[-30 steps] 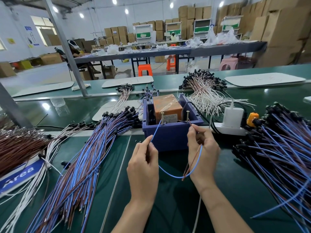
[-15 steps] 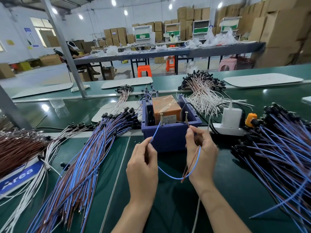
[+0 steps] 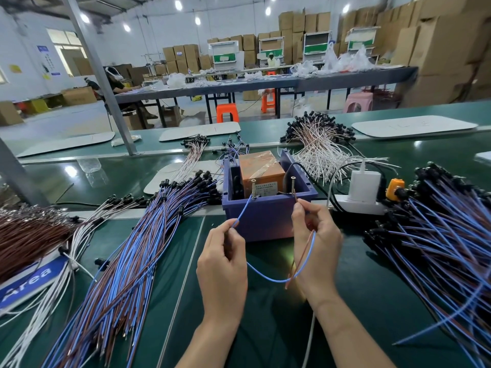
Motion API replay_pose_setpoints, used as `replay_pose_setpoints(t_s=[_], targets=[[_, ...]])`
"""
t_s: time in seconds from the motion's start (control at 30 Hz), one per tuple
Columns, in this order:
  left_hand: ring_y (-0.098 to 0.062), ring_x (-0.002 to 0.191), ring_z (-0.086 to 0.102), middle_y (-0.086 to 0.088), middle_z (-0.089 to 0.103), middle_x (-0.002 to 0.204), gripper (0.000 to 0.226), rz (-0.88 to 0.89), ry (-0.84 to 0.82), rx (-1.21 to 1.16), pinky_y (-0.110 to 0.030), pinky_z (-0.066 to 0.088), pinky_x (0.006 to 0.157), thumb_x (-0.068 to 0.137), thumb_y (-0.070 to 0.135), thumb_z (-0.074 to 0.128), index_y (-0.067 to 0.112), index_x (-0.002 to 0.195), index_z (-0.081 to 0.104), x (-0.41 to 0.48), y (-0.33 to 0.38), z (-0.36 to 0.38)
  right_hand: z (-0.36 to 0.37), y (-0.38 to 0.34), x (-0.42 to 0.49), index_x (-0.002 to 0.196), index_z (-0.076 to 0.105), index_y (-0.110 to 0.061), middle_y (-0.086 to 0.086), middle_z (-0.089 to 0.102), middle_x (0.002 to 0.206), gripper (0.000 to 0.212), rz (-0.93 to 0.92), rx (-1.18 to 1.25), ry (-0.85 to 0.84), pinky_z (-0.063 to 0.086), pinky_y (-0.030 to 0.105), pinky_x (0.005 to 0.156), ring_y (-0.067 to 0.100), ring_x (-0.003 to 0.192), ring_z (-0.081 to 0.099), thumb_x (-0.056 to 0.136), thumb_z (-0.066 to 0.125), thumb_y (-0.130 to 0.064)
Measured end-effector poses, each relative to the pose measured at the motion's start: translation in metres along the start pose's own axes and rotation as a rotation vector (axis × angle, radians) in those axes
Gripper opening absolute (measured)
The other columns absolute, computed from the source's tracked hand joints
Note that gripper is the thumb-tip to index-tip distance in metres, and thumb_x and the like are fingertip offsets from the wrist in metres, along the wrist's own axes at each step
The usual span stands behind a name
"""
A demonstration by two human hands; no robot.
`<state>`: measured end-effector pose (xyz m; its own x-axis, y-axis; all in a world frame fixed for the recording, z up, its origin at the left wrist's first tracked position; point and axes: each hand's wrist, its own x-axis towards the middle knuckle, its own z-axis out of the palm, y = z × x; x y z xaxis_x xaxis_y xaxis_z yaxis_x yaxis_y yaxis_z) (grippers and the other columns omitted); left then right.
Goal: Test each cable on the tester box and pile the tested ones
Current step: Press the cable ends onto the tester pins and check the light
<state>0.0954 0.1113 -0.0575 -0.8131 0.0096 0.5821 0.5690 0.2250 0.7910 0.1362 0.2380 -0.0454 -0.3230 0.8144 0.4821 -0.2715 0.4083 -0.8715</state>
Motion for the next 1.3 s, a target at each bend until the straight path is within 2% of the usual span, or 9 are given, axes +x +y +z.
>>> replay_pose_setpoints(t_s=[0.43, 0.53, 0.63, 0.73, 0.87, 0.93, 1.1, 1.23, 1.3], targets=[[-0.008, 0.061, 0.049, 0.01, 0.056, 0.075, 0.024, -0.018, -0.003, -0.006, -0.029, 0.043, 0.061, 0.099, 0.025, 0.051, 0.02, 0.113, 0.07, 0.0, 0.001, 0.0, -0.001, 0.0, -0.001, 0.096, 0.069, -0.028, -0.007, 0.068, 0.073, 0.006, 0.018, 0.009, 0.006, 0.048, 0.017, 0.066, 0.01, 0.069, 0.062, 0.098, 0.064, -0.027], [-0.005, 0.061, 0.051, 0.014, 0.056, 0.071, 0.023, -0.049, 0.02, -0.014, -0.021, 0.042, 0.062, 0.099, 0.027, 0.05, 0.022, 0.111, 0.069, 0.001, -0.001, -0.001, -0.002, -0.001, -0.002, 0.093, 0.067, -0.034, -0.002, 0.065, 0.071, 0.01, 0.037, 0.045, 0.003, 0.051, 0.027, 0.064, 0.015, 0.066, 0.06, 0.098, 0.063, -0.026], [-0.003, 0.056, 0.048, 0.021, 0.056, 0.066, 0.018, -0.087, 0.04, -0.053, -0.012, 0.037, 0.055, 0.101, 0.027, 0.049, 0.032, 0.108, 0.065, 0.002, -0.002, -0.001, -0.006, -0.001, -0.007, 0.092, 0.065, -0.036, -0.003, 0.063, 0.069, 0.011, 0.03, 0.043, 0.007, 0.052, 0.034, 0.062, 0.014, 0.064, 0.058, 0.098, 0.063, -0.027], [-0.005, 0.052, 0.044, 0.022, 0.054, 0.064, 0.017, -0.101, 0.052, -0.075, -0.012, 0.034, 0.051, 0.102, 0.027, 0.048, 0.038, 0.105, 0.061, 0.003, -0.002, -0.001, -0.009, -0.001, -0.011, 0.092, 0.064, -0.04, -0.004, 0.061, 0.069, 0.011, 0.017, 0.044, -0.013, 0.052, 0.035, 0.059, 0.015, 0.063, 0.057, 0.098, 0.061, -0.032], [-0.007, 0.053, 0.044, 0.017, 0.054, 0.064, 0.015, -0.136, 0.07, -0.092, -0.021, 0.038, 0.054, 0.102, 0.024, 0.049, 0.032, 0.106, 0.061, 0.004, -0.003, -0.003, -0.011, -0.001, -0.013, 0.093, 0.064, -0.04, -0.003, 0.06, 0.069, 0.008, 0.027, 0.023, -0.039, 0.053, 0.044, 0.06, 0.019, 0.063, 0.057, 0.098, 0.06, -0.034], [-0.007, 0.05, 0.043, 0.017, 0.056, 0.065, 0.016, -0.149, 0.078, -0.112, -0.017, 0.036, 0.05, 0.102, 0.023, 0.048, 0.036, 0.103, 0.059, 0.006, -0.002, -0.004, -0.011, -0.002, -0.014, 0.094, 0.064, -0.04, -0.002, 0.061, 0.069, 0.008, 0.032, 0.02, -0.05, 0.052, 0.045, 0.059, 0.02, 0.063, 0.056, 0.098, 0.06, -0.034], [-0.005, 0.053, 0.047, 0.021, 0.061, 0.072, 0.019, -0.21, 0.118, -0.131, -0.016, 0.038, 0.051, 0.103, 0.022, 0.048, 0.037, 0.1, 0.058, 0.011, 0.001, -0.008, -0.014, -0.006, -0.015, 0.095, 0.063, -0.045, -0.005, 0.064, 0.073, 0.013, 0.052, -0.003, -0.093, 0.051, 0.035, 0.058, 0.019, 0.065, 0.06, 0.099, 0.059, -0.033], [-0.006, 0.05, 0.044, 0.011, 0.057, 0.065, 0.018, -0.242, 0.139, -0.131, -0.017, 0.036, 0.049, 0.102, 0.023, 0.048, 0.037, 0.099, 0.059, 0.014, -0.001, -0.012, -0.014, -0.009, -0.015, 0.092, 0.062, -0.048, -0.013, 0.065, 0.076, 0.016, 0.053, -0.045, -0.116, 0.043, 0.013, 0.055, 0.011, 0.066, 0.06, 0.1, 0.057, -0.036], [-0.006, 0.049, 0.042, 0.008, 0.053, 0.065, 0.016, -0.27, 0.143, -0.131, -0.018, 0.035, 0.048, 0.102, 0.023, 0.048, 0.033, 0.101, 0.06, 0.016, -0.003, -0.013, -0.014, -0.009, -0.015, 0.091, 0.062, -0.046, -0.019, 0.062, 0.084, 0.018, 0.038, -0.069, -0.104, 0.041, 0.009, 0.061, 0.006, 0.071, 0.058, 0.101, 0.057, -0.032]])
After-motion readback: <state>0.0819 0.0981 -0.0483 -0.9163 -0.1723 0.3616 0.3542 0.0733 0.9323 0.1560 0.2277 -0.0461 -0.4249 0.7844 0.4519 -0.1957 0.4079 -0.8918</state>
